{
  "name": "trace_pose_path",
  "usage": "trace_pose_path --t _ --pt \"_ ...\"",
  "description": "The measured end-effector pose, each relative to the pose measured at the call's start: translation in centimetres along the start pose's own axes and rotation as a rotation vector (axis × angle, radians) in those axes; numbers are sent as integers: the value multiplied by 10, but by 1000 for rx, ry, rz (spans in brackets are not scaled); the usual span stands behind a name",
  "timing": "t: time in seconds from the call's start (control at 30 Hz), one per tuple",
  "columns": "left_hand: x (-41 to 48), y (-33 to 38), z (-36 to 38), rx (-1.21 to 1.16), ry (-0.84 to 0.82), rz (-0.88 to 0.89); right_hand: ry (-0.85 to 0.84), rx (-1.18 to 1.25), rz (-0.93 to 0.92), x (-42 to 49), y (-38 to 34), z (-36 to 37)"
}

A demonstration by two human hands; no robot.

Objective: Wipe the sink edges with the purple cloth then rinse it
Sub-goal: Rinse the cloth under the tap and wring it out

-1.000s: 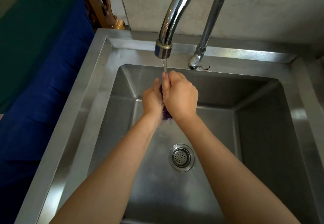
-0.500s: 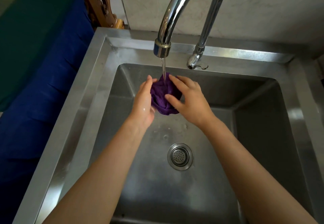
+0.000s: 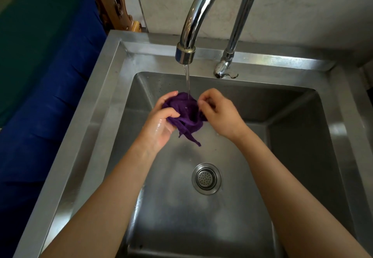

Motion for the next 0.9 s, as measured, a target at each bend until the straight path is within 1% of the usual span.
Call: trace_pose_path --t 0.07,0.1,0.13,0.27,0.3,0.4,0.47,0.57,0.63,0.7,0.73,0.8,0.83,0.9 --pt "-1 1 6 49 6 21 -137 -53 -21 0 -2 6" --pt "-1 3 8 61 13 35 -164 -95 -29 0 -2 7" --pt "0 3 8 66 15 48 -153 -139 -38 0 -2 8" --pt "1 4 6 141 14 48 34 -206 -104 -2 1 5" --pt "1 4 5 167 21 40 59 -164 -101 -2 1 4" --pt "2 2 -8 255 65 4 130 117 -15 -2 -1 -2" --pt "0 -2 -15 338 68 -29 160 253 38 0 -7 -6" --pt "0 -10 -18 500 53 -60 142 316 54 4 -17 -6" --pt "2 -13 -19 637 115 -49 119 327 70 5 -24 -5" --pt "2 -11 -20 840 261 40 83 416 107 5 -29 -5" --pt "-1 -9 -18 898 337 124 58 469 134 4 -31 -5" --pt "-15 -6 -6 861 414 332 13 595 179 2 -36 -4" --pt "-22 -5 2 805 400 400 -2 676 190 3 -38 -4" --pt "-31 -5 17 701 286 445 -35 847 194 5 -42 -5"
Point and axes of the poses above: each hand's wrist, its own x-axis towards the middle knuckle, its own z-axis out of the palm, y = z × x, the point moved 2 cm from there along x, towards the middle knuckle, and after that the axes turned 10 degrees about -y, right-handed, at the moved point
